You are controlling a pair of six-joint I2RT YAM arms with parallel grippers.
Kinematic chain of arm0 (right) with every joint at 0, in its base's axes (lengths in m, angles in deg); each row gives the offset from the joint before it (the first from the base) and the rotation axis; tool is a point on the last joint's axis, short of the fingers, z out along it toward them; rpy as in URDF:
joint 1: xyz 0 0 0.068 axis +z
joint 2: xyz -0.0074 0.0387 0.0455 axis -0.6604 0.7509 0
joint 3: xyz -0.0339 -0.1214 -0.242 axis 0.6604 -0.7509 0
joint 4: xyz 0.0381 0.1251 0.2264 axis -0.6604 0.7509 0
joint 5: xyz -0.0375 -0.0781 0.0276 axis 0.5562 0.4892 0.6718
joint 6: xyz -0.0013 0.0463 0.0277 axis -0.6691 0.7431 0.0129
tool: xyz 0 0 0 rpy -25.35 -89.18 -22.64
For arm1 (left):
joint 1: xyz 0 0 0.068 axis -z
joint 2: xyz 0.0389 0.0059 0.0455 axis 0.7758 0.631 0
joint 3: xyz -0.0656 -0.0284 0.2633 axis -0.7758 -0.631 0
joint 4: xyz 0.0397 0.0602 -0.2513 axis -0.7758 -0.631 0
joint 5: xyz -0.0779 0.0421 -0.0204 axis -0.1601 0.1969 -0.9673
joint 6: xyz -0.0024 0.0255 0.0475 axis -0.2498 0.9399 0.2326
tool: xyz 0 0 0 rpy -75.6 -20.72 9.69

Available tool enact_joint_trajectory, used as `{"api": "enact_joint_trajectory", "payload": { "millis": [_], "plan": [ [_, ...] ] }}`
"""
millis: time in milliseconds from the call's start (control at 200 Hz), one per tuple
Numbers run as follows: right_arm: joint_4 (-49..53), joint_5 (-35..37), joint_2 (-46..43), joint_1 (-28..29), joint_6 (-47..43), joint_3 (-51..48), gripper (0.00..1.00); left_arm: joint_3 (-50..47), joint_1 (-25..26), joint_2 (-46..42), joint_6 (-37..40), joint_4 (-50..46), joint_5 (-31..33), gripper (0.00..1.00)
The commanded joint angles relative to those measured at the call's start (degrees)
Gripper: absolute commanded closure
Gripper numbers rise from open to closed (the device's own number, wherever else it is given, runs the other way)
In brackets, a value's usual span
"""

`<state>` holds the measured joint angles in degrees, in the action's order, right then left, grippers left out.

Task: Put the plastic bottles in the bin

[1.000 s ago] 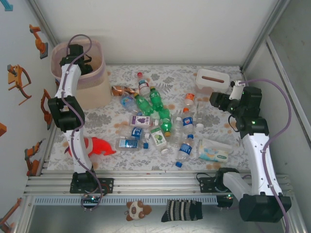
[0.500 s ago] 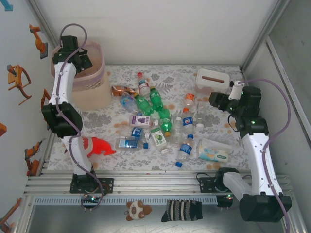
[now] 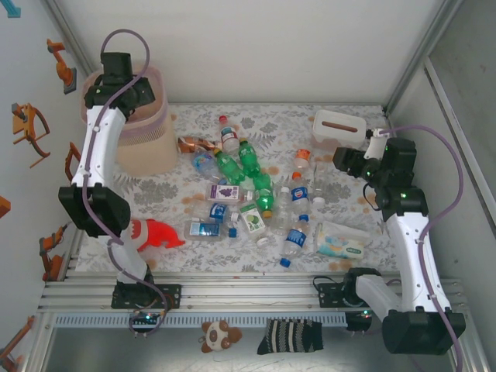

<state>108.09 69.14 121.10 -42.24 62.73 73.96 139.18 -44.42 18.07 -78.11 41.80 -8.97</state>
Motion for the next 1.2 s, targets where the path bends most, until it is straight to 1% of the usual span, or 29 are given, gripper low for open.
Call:
{"api": "enact_joint_trajectory", "payload": {
  "millis": [0, 135, 240, 355, 456, 556, 621, 676, 731, 826, 906, 1026, 1192],
  "plan": [
    [-0.3, 0.3, -1.1, 0.6, 0.8, 0.5, 0.34, -2.2, 1.9, -5.5, 2.9, 2.3, 0.2, 0.29],
    [-0.4, 0.0, -1.3, 0.7, 1.0, 0.4, 0.34, -6.4, 5.1, -9.8, 5.2, 2.4, -2.5, 0.30],
    [0.6, 0.1, -1.4, 0.7, 0.3, 0.6, 0.34, -11.4, 7.5, -13.4, 9.7, 3.4, -6.8, 0.30],
    [2.3, 0.7, -1.5, 0.7, -1.1, 0.9, 0.34, -18.0, 9.7, -17.6, 15.5, 3.5, -13.5, 0.30],
    [3.0, 1.0, -1.7, 0.8, -2.1, 1.0, 0.33, -25.6, 11.2, -22.3, 23.2, 3.8, -20.6, 0.30],
    [3.8, 1.0, -1.6, 0.8, -2.9, 1.5, 0.33, -31.8, 12.4, -26.4, 30.1, 3.2, -24.2, 0.30],
    [4.1, 1.0, -1.3, 0.8, -3.1, 1.8, 0.34, -35.0, 12.8, -28.9, 36.1, 1.5, -29.6, 0.32],
    [4.1, 1.0, -1.2, 0.8, -3.4, 1.8, 0.34, -38.4, 13.7, -31.1, 41.0, 0.5, -32.8, 0.32],
    [4.1, 1.0, -1.1, 0.8, -3.4, 1.7, 0.33, -42.0, 14.7, -33.8, 45.6, 0.1, -34.9, 0.32],
    [4.1, 1.1, -1.0, 0.8, -3.6, 1.5, 0.33, -46.9, 16.2, -37.6, 50.9, -0.4, -38.2, 0.31],
    [4.3, 1.4, -0.9, 0.8, -3.9, 1.3, 0.33, -49.8, 17.4, -39.8, 53.4, -0.8, -39.7, 0.31],
    [4.5, 1.6, -1.1, 0.8, -4.2, 1.2, 0.33, -53.3, 19.4, -41.7, 56.7, -2.3, -39.7, 0.31],
    [5.2, 2.2, -1.9, 0.8, -4.7, 0.8, 0.33, -58.2, 23.0, -43.1, 59.6, -3.5, -34.6, 0.31]
  ]
}}
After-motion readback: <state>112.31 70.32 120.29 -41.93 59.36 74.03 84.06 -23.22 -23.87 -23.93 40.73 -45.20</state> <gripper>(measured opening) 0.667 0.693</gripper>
